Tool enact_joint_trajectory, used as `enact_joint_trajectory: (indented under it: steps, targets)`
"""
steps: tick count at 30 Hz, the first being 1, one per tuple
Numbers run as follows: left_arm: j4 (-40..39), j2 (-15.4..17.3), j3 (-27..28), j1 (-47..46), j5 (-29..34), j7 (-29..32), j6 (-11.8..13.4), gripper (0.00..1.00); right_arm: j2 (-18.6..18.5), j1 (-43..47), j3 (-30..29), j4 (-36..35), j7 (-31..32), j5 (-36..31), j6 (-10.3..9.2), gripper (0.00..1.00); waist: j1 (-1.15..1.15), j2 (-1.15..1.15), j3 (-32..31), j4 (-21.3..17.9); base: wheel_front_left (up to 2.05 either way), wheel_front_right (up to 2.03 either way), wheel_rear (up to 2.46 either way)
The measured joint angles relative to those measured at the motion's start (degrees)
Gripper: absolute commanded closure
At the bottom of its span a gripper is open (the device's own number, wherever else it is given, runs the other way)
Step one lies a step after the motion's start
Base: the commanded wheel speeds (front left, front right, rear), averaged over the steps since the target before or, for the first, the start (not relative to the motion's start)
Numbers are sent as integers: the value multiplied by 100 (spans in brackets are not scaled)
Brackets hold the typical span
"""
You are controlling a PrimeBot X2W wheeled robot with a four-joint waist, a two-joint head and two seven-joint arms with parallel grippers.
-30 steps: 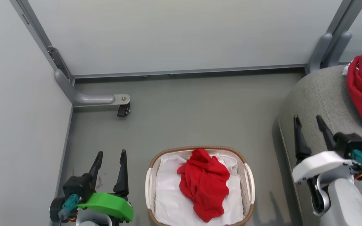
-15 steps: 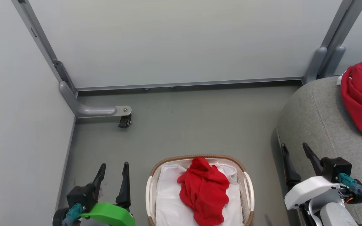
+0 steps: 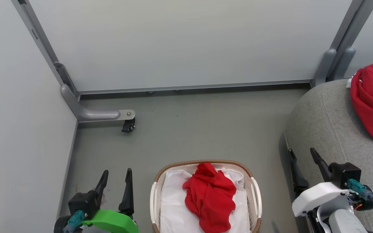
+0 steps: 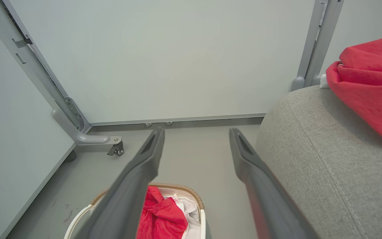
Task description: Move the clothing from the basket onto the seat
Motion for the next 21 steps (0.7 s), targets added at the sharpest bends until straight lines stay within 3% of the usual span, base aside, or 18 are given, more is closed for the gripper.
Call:
enact_joint_trajectory:
  steps: [14,21]
  targets:
    - [35,0,-48,-21,9,0,-5,0,0,-19,-12,-97,0,29,1,0,0,0,72,-45,0,0,0]
    - [301,0,-474,-475,102,-1,-55,0,0,-274,-107,-323,0,-74,1,0,0,0,359,-100,0,0,0]
